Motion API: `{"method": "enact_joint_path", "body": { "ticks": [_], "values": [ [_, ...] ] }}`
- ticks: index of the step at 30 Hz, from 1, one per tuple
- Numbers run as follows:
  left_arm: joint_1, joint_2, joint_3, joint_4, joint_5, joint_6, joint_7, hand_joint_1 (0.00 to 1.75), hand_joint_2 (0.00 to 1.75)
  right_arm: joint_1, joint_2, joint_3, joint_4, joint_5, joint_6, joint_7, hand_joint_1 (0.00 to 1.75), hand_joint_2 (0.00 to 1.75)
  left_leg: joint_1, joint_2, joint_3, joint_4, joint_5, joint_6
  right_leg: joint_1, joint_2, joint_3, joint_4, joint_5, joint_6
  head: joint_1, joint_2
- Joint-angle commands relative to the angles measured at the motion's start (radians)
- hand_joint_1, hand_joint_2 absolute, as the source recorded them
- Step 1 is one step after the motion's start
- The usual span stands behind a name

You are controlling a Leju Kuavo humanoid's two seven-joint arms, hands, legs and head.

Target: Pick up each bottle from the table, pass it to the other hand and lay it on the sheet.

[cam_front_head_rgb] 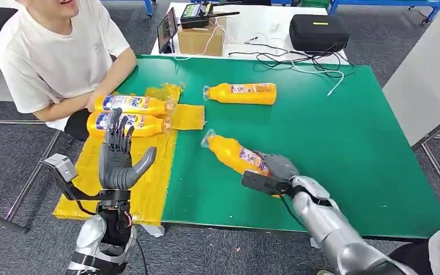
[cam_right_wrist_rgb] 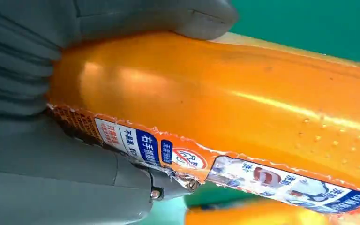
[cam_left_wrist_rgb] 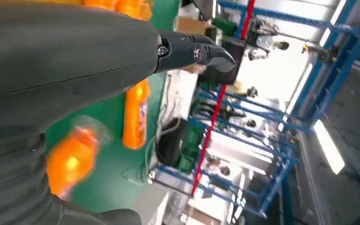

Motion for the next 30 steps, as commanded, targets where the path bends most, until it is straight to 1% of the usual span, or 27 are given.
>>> {"method": "enact_joint_path", "body": {
  "ticks": [1,3,4,6,8,9,10,11,12,13,14,15,17,18,19,21,22,25,27,28,30],
  "values": [
    [0.035,0.008,-0.114,0.24,-0.015,0.058,0.021,0.0,1.75,0.321,0.085,-0.177,-0.548,-0.238,-0.092,-0.13,1.75,1.75,0.0,-0.005,0.0,-0.003,0.001,-0.001,0.001,-0.005,0.002,-0.002,-0.001,-0.002,0.0,0.0],
    [0.064,0.001,-0.126,0.266,0.002,0.044,-0.005,0.0,1.75,0.347,0.093,-0.18,-0.621,-0.261,-0.119,-0.132,1.75,1.75,0.001,-0.004,-0.003,-0.002,0.0,-0.001,0.001,-0.004,-0.001,-0.001,-0.001,-0.002,0.0,0.0],
    [0.086,0.003,-0.138,0.277,0.024,0.027,0.01,0.0,1.75,0.364,0.102,-0.189,-0.661,-0.294,-0.139,-0.161,1.75,1.75,0.001,-0.004,-0.006,-0.002,0.001,-0.001,0.0,-0.003,-0.005,0.0,-0.001,-0.001,-0.001,0.0],
    [0.125,0.014,-0.167,0.294,0.051,-0.022,-0.009,0.0,1.75,0.392,0.105,-0.184,-0.73,-0.333,-0.145,-0.162,1.75,1.75,0.001,-0.003,-0.007,-0.002,0.0,-0.001,0.0,-0.003,-0.006,0.0,-0.002,-0.001,-0.001,0.0],
    [0.155,0.051,-0.213,0.321,0.074,-0.112,-0.012,0.0,1.75,0.414,0.099,-0.169,-0.785,-0.368,-0.123,-0.169,1.75,1.75,0.0,-0.003,-0.008,-0.002,-0.001,-0.001,0.0,-0.003,-0.007,-0.001,-0.002,-0.001,0.0,0.0],
    [0.16,0.052,-0.213,0.322,0.074,-0.115,-0.016,0.0,1.75,0.415,0.099,-0.167,-0.787,-0.368,-0.122,-0.169,1.75,1.75,0.0,-0.003,-0.01,-0.002,0.0,-0.001,0.0,-0.003,-0.008,0.0,-0.002,-0.001,0.0,0.0],
    [0.163,0.068,-0.235,0.327,0.059,-0.146,-0.034,0.0,1.75,0.416,0.09,-0.147,-0.792,-0.376,-0.088,-0.166,1.75,1.75,0.001,-0.002,-0.008,-0.002,-0.002,-0.001,0.0,-0.003,-0.006,-0.001,-0.003,-0.002,0.0,0.0],
    [0.164,0.074,-0.243,0.327,0.051,-0.164,-0.047,0.0,1.75,0.412,0.084,-0.131,-0.786,-0.376,-0.064,-0.164,1.75,1.75,0.0,-0.003,-0.012,-0.002,0.0,-0.001,-0.001,-0.003,-0.01,0.0,-0.001,-0.001,0.0,0.0],
    [0.164,0.078,-0.249,0.324,0.049,-0.181,-0.054,0.0,1.75,0.404,0.078,-0.109,-0.772,-0.366,-0.046,-0.165,1.75,1.75,0.0,-0.003,-0.011,-0.002,-0.001,-0.001,0.0,-0.003,-0.008,-0.001,-0.002,-0.001,0.0,0.0],
    [0.158,0.086,-0.26,0.318,0.042,-0.221,-0.062,0.0,1.75,0.385,0.062,-0.067,-0.745,-0.335,-0.007,-0.172,1.75,1.75,0.0,-0.003,-0.012,-0.002,0.0,-0.001,-0.001,-0.003,-0.011,-0.001,-0.001,-0.001,0.0,0.0],
    [0.15,0.084,-0.261,0.316,0.034,-0.241,-0.064,0.0,1.75,0.373,0.064,-0.046,-0.721,-0.31,0.001,-0.186,1.75,1.75,0.0,-0.002,-0.014,-0.001,0.0,-0.001,-0.001,-0.002,-0.012,-0.001,-0.001,-0.001,0.0,0.0],
    [0.145,0.079,-0.257,0.311,0.031,-0.244,-0.06,0.0,1.75,0.365,0.075,-0.039,-0.698,-0.302,-0.007,-0.194,1.75,1.75,0.0,-0.002,-0.012,-0.002,-0.001,-0.001,0.0,-0.002,-0.011,-0.001,-0.001,-0.002,0.0,0.0],
    [0.143,0.077,-0.256,0.309,0.029,-0.245,-0.056,0.0,1.75,0.363,0.077,-0.038,-0.691,-0.301,-0.01,-0.197,1.75,1.75,0.0,-0.002,-0.015,-0.001,0.0,-0.001,0.0,-0.002,-0.013,-0.001,0.0,-0.001,0.0,0.0],
    [0.143,0.077,-0.256,0.309,0.029,-0.245,-0.056,0.0,1.75,0.363,0.077,-0.038,-0.691,-0.301,-0.01,-0.197,1.75,1.75,0.0,-0.002,-0.013,-0.001,0.0,-0.002,0.0,-0.002,-0.012,-0.001,-0.001,-0.002,0.0,0.0],
    [0.139,0.081,-0.264,0.308,0.022,-0.254,-0.055,0.0,1.75,0.36,0.071,-0.03,-0.697,-0.287,-0.013,-0.214,1.75,1.75,0.0,-0.002,-0.015,-0.001,0.0,-0.001,0.0,-0.002,-0.013,-0.001,0.0,-0.001,0.0,0.0],
    [0.126,0.073,-0.268,0.301,0.01,-0.278,-0.06,0.0,1.75,0.337,0.081,0.019,-0.646,-0.256,0.015,-0.203,1.75,1.75,0.001,-0.002,-0.013,-0.001,0.0,-0.002,0.0,-0.003,-0.011,-0.001,-0.001,-0.002,0.0,0.0],
    [0.12,0.066,-0.268,0.291,0.009,-0.284,-0.058,0.0,1.75,0.324,0.093,0.052,-0.606,-0.216,-0.002,-0.197,1.75,1.75,0.001,-0.002,-0.012,-0.002,0.0,-0.002,0.0,-0.002,-0.01,-0.001,-0.001,-0.003,0.0,0.0],
    [0.117,0.06,-0.267,0.28,0.007,-0.286,-0.052,0.0,1.75,0.315,0.109,0.079,-0.566,-0.202,-0.017,-0.201,1.75,1.75,0.001,0.001,-0.013,-0.001,-0.001,-0.001,0.0,0.0,-0.012,-0.001,0.0,-0.002,0.0,0.0],
    [0.117,0.04,-0.244,0.259,-0.004,-0.249,-0.062,0.0,1.75,0.313,0.124,0.154,-0.522,-0.17,-0.007,-0.207,1.75,1.75,0.001,0.0,-0.011,-0.001,-0.001,-0.001,0.001,0.0,-0.01,-0.001,-0.001,-0.002,0.0,0.0],
    [0.116,0.029,-0.231,0.251,0.002,-0.237,-0.057,0.0,1.75,0.315,0.134,0.184,-0.502,-0.16,-0.012,-0.209,1.75,1.75,0.001,-0.001,-0.014,-0.001,0.0,-0.001,0.001,-0.001,-0.012,-0.001,0.0,-0.002,0.0,0.0],
    [0.114,0.014,-0.209,0.234,0.026,-0.214,-0.042,0.0,1.75,0.32,0.149,0.238,-0.467,-0.15,-0.022,-0.21,1.75,1.75,0.002,-0.001,-0.011,-0.001,-0.001,-0.002,0.001,-0.001,-0.01,-0.001,-0.001,-0.002,0.0,0.0]
  ]
}}
